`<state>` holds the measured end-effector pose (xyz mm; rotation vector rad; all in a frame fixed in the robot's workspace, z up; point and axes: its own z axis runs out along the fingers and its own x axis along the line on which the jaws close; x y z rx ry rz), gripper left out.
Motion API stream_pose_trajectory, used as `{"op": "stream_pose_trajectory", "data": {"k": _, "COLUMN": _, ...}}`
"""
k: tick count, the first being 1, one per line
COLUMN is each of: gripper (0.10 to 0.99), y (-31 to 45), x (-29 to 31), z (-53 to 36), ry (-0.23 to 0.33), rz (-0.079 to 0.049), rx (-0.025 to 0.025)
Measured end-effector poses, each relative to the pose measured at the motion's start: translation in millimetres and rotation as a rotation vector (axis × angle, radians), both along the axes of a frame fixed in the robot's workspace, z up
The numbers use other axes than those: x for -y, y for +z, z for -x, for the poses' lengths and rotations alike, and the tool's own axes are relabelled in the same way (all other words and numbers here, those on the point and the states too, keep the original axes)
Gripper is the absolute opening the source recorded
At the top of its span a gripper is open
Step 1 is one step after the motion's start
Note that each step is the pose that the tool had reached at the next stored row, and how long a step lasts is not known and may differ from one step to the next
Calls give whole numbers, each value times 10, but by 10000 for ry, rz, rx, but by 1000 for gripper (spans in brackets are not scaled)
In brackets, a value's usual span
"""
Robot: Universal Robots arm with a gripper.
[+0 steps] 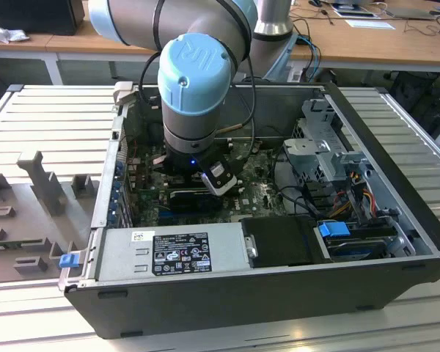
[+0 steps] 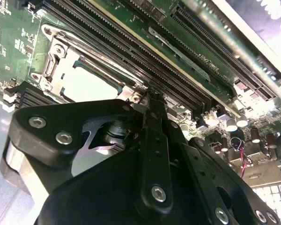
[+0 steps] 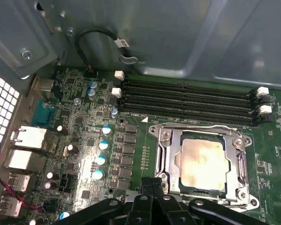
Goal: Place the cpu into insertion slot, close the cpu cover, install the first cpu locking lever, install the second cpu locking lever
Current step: 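Install the second cpu locking lever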
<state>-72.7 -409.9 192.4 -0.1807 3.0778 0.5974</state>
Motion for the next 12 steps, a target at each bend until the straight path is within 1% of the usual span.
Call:
{"op": "stream_pose_trajectory", "data": {"k": 1, "gripper": 106, "y": 108, "x": -1, "z": 0, "ry": 0, "rz": -1, "rx": 0}}
{"op": "stream_pose_trajectory", "data": {"k": 8, "gripper": 106, "y": 245, "x": -1, "z": 3, "ry": 0, "rz": -1, "rx": 0}}
{"op": "stream_pose_trajectory", "data": {"k": 10, "gripper": 106, "y": 273, "x": -1, "z": 3, "ry": 0, "rz": -1, "rx": 0}}
{"op": "stream_pose_trajectory", "data": {"k": 12, "gripper": 106, "y": 283, "x": -2, "z": 3, "ry": 0, "rz": -5, "rx": 2}}
